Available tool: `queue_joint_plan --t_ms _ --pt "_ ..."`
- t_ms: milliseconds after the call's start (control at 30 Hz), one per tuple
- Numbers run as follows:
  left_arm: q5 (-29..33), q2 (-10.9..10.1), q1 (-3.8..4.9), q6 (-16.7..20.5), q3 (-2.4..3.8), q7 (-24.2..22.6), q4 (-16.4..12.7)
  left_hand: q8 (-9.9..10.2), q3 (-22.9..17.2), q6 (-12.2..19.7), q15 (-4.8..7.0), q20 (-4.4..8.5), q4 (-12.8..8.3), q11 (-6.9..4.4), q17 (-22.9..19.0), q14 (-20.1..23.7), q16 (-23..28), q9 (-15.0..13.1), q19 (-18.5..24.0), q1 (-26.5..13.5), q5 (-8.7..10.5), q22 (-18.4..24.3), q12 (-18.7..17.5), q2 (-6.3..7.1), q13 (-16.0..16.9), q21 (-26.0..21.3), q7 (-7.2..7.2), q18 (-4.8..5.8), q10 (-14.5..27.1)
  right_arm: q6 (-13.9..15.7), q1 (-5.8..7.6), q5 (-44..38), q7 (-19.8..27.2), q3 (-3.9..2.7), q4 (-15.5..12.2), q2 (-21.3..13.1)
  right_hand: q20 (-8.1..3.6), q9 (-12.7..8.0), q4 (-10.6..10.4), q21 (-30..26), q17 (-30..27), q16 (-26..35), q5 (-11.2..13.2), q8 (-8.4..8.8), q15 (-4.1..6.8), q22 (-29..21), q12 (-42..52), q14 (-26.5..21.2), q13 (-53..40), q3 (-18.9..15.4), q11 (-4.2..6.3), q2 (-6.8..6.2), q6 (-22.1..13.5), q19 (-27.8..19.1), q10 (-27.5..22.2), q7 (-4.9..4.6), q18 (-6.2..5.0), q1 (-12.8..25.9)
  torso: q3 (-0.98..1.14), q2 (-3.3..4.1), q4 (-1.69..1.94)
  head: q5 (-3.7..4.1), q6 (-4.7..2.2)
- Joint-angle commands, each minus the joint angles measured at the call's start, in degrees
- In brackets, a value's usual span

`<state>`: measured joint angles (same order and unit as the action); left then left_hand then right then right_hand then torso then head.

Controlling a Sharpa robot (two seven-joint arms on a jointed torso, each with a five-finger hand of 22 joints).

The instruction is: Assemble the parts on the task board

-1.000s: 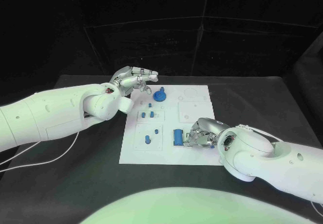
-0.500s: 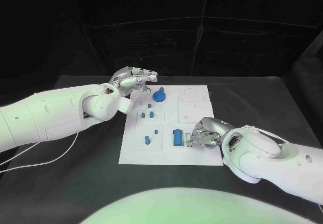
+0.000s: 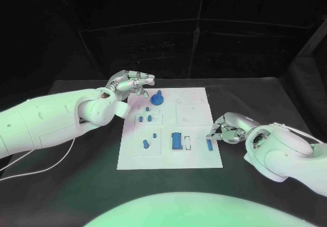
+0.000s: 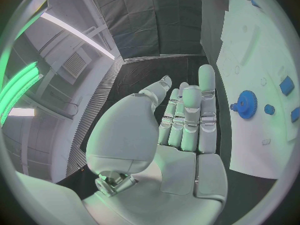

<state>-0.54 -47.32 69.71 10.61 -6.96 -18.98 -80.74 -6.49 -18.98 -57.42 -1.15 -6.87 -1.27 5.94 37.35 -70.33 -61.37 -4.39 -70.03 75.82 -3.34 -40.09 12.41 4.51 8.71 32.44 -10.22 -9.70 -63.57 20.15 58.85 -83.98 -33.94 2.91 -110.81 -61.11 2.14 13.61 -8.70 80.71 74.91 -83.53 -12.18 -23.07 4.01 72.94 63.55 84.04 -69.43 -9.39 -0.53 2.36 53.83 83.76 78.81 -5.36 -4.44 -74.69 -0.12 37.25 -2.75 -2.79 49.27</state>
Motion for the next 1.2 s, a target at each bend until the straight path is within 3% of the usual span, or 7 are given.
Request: queue_joint_plan --t_ms 33,267,333,567,867,1200 --pt "0.2 0.0 0.09 -0.6 0.03 -0.3 -0.1 -0.3 0.4 0.3 -0.06 -0.01 0.0 0.02 -0.1 0.5 0.2 0.1 0.4 0.3 0.07 0.1 0.4 -0.46 0.1 -0.3 0.0 -0.75 0.3 -3.2 0.11 -3.1 -0.8 0.0 0.4 -0.1 0.49 -0.1 -0.3 -0.4 3.3 0.1 -0.3 0.34 -0.55 -0.2 -0.5 3.6 0.3 -0.3 -0.11 0.08 -0.1 -0.1 -0.3 0.04 0.91 0.4 0.05 0.09 0.0 0.27 -0.15" --pt "0.2 0.0 0.08 -0.7 0.01 -0.3 -0.1 -0.3 0.4 0.3 -0.06 -0.01 0.0 0.02 -0.1 0.5 0.2 0.1 0.4 0.3 0.07 0.1 0.4 -0.46 0.1 -0.3 0.0 -0.75 0.3 -6.0 0.06 -4.8 -2.1 0.05 2.1 0.7 0.58 -0.2 -1.5 -0.5 3.3 0.2 -0.6 0.73 -0.59 -0.4 -0.9 3.6 0.4 -1.3 -0.12 -0.22 0.4 -0.2 -0.5 0.08 0.88 1.6 0.01 0.06 0.1 0.68 -0.01" --pt "0.2 0.0 0.08 -0.7 0.01 -0.3 -0.1 -0.3 0.4 0.3 -0.06 -0.01 0.0 0.02 -0.1 0.5 0.2 0.1 0.4 0.3 0.07 0.1 0.4 -0.46 0.1 -0.3 0.0 -0.75 0.3 -7.0 -0.02 -5.0 -2.4 0.07 2.8 1.3 0.57 -0.2 -2.3 -0.6 3.3 0.2 -2.5 1.01 -0.58 -0.4 -1.0 3.6 0.3 -2.2 -0.09 -0.66 0.6 -0.2 -0.5 0.12 0.86 2.2 -0.02 0.05 0.15 0.79 0.01" --pt "0.2 0.0 0.07 -0.7 -0.01 -0.3 -0.1 -0.3 0.4 0.3 -0.06 -0.01 0.0 0.02 -0.1 0.5 0.2 0.1 0.4 0.3 0.07 0.1 0.4 -0.46 0.1 -0.3 0.0 -0.75 0.3 -7.9 -0.65 -5.2 -2.7 0.1 3.8 2.8 0.58 -0.3 -3.0 -0.6 3.3 0.2 -2.7 1.22 -0.56 -0.4 -1.0 3.6 0.3 -3.1 -0.08 -1.01 0.8 -0.2 -0.5 0.15 0.87 2.6 0.03 0.09 0.17 0.74 0.1" --pt "0.2 0.1 0.07 -0.8 -0.05 -0.3 0.0 -0.3 0.4 0.3 -0.06 -0.01 0.0 0.02 -0.1 0.5 0.2 0.1 0.4 0.3 0.07 0.1 0.4 -0.46 0.1 -0.3 0.0 -0.75 0.3 -9.3 -1.11 -5.2 -2.7 0.11 4.2 3.8 0.54 -0.1 -2.9 -0.6 3.4 0.2 -2.0 1.14 -0.49 -0.3 -0.9 3.6 0.1 -3.7 0.03 -1.45 1.2 -0.2 -0.4 0.29 0.88 1.8 -0.01 0.08 0.16 0.79 0.25" --pt "0.2 0.1 0.07 -0.9 -0.11 -0.1 0.1 -0.3 0.5 0.4 -0.07 -0.02 0.0 0.03 -0.1 0.6 0.2 0.1 0.4 0.3 0.07 0.1 0.5 -0.5 0.1 -0.4 0.0 -0.75 0.4 -12.8 -1.24 -6.9 -3.4 0.14 4.4 4.2 0.41 0.2 -2.1 -0.5 3.5 0.2 -1.6 0.91 -0.34 -0.1 -1.0 3.6 0.0 -4.0 0.21 -1.64 2.0 -0.1 -0.4 0.49 0.92 0.0 0.0 0.05 0.16 0.84 0.39"
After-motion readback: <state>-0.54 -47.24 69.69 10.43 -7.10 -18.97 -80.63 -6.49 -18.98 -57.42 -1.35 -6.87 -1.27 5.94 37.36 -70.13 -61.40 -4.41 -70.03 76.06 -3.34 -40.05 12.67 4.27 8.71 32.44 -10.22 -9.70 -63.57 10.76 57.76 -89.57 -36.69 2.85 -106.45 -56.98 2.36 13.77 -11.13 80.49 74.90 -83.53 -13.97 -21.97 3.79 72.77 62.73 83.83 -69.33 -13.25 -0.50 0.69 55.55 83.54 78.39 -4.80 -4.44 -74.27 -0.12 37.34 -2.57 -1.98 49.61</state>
